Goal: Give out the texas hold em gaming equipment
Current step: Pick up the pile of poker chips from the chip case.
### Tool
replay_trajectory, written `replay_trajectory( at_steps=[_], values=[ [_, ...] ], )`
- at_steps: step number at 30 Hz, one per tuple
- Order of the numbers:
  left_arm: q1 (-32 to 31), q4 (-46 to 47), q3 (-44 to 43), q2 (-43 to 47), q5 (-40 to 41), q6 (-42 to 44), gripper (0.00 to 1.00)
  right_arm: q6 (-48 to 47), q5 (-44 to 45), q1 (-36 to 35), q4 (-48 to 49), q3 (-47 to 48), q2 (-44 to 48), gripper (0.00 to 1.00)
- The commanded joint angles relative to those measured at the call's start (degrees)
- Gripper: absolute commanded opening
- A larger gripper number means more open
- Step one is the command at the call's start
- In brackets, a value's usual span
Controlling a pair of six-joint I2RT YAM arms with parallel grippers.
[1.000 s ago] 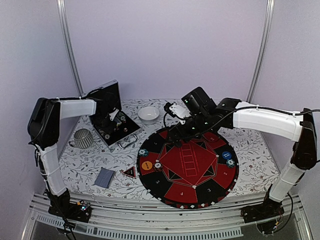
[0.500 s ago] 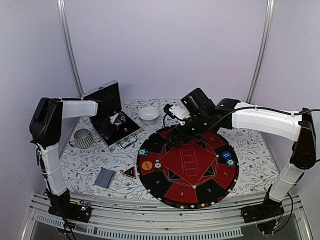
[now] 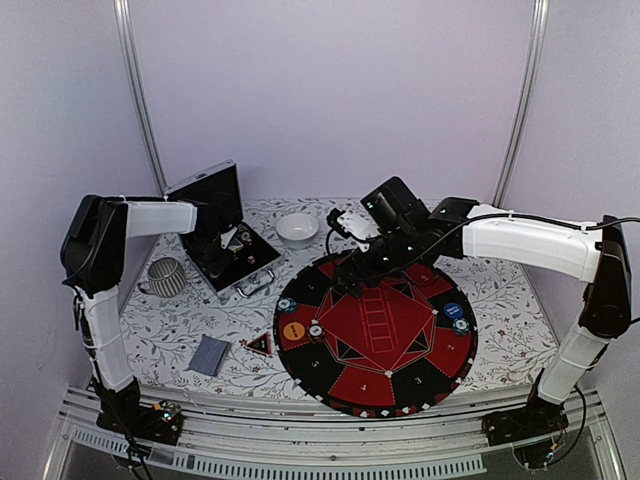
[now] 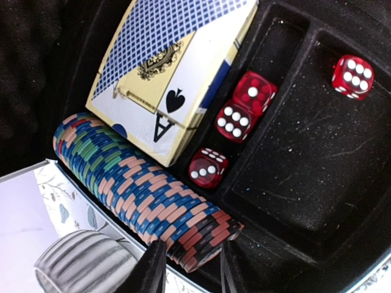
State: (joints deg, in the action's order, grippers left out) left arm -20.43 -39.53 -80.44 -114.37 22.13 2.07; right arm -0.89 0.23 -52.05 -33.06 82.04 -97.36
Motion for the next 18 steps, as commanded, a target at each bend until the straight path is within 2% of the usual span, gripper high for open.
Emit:
replay_trajectory(
  at_steps=[1,7,13,18],
  values=[
    [-0.74,-1.87,1.52,-0.83,-5.28,-0.59,0.32,0.18,-0.71,-0.07,-0.34,0.24,-0.64,0.99],
    [-0.92,-1.87,2.51,1.00,-5.49,-1.20,0.30,0.10,-0.71,-0.02,-0.38,0.27,-0.53,0.99],
    [-1.08,-1.99,2.24,0.69,-3.46,-0.92,0.23,0.09,-0.58,-0.07,-0.38,0.53,-0.72,0.99],
    [-1.29,-1.96,1.00,0.05,-0.03,-0.67,0.31,-0.12,-0.54,-0.02,-0.60,0.53,-0.64,0.99]
  ],
)
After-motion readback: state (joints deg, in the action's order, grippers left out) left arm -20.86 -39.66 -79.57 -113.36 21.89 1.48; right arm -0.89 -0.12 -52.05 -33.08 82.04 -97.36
